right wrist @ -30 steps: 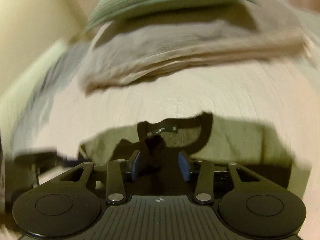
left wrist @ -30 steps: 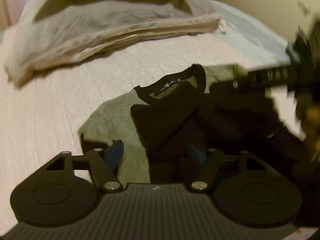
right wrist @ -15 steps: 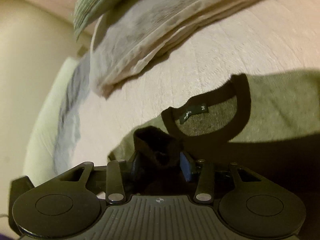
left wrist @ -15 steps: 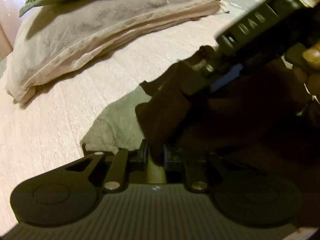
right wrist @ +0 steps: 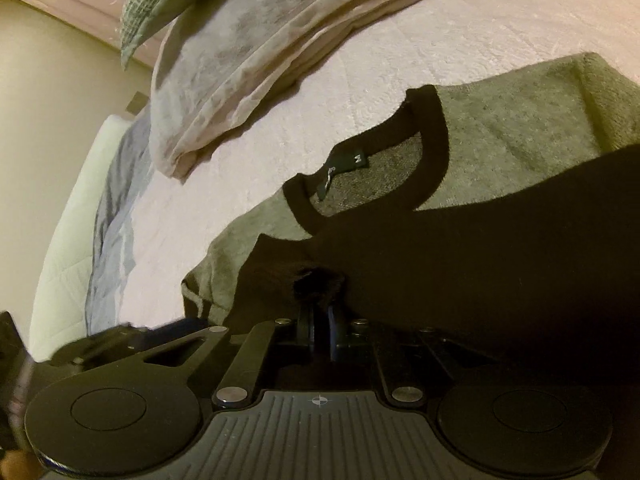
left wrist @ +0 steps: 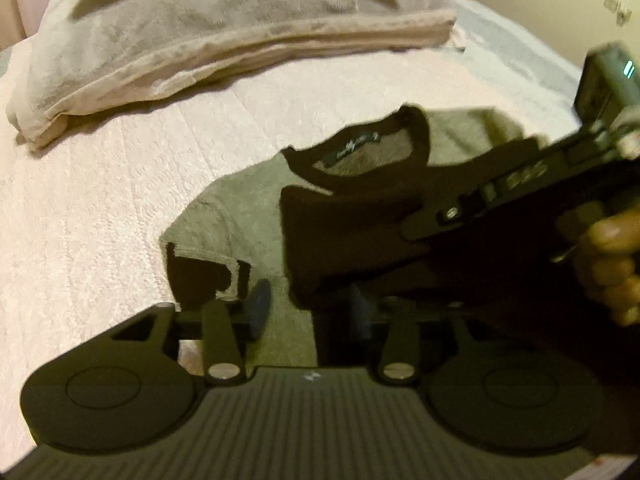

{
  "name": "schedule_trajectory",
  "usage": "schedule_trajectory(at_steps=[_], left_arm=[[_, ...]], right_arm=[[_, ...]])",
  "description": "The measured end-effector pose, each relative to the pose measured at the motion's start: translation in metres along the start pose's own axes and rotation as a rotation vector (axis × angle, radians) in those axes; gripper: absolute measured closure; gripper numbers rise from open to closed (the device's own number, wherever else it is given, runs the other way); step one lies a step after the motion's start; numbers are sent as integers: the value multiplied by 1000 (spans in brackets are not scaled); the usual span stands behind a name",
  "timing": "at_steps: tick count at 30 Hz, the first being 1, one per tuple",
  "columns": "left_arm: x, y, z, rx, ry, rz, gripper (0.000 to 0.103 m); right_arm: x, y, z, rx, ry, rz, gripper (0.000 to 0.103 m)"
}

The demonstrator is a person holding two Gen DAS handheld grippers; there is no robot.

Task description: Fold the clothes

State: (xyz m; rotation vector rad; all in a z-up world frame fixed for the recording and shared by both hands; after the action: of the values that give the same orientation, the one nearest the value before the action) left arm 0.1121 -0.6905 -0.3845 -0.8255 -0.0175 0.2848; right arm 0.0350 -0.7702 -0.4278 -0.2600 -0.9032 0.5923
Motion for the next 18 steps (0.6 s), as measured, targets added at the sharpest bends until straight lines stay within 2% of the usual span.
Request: schedule_trajectory(at_steps=[3,6,10,12,14,15,16,18], left_arm=[[8,-15,4,-18,25,59,59],[14,-28,-11,-16,62,131,59],[17,-25,-47,78,95,187,59],[18,-20,-60,123,117,226,59],[18,-17,-66,144,131,248,62],[19,-17,-67,147,136,251,69],[18,-17,-67,147,146,254,82],[19,-20,-64,134,148,250,95]], right_arm=[[3,3,-6,14,-18,14,99],[1,4,-2,3,-11,32,99],[-3,9,6,7,-20,26,97],[-5,9,22,-27,5,39,96],[-8,11,47,-70,39,94,89],[-13,13,63,-93,79,139,79],[-19,14,77,-115,119,178,69],[-38,11,102,-148,181,201,68]])
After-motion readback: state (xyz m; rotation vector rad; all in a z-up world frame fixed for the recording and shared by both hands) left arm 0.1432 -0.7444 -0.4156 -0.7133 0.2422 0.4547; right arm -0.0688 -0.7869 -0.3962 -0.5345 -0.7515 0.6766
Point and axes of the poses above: each gripper's, at about its wrist camera, not at the fingertips, and z roughly against the way its jaws point, x to its left, y to its underside, the point moved 9 cm from there along -z, roughly the way its jaws point, and after that the axes turned 12 degrees about -x, right-handed, at the moved point
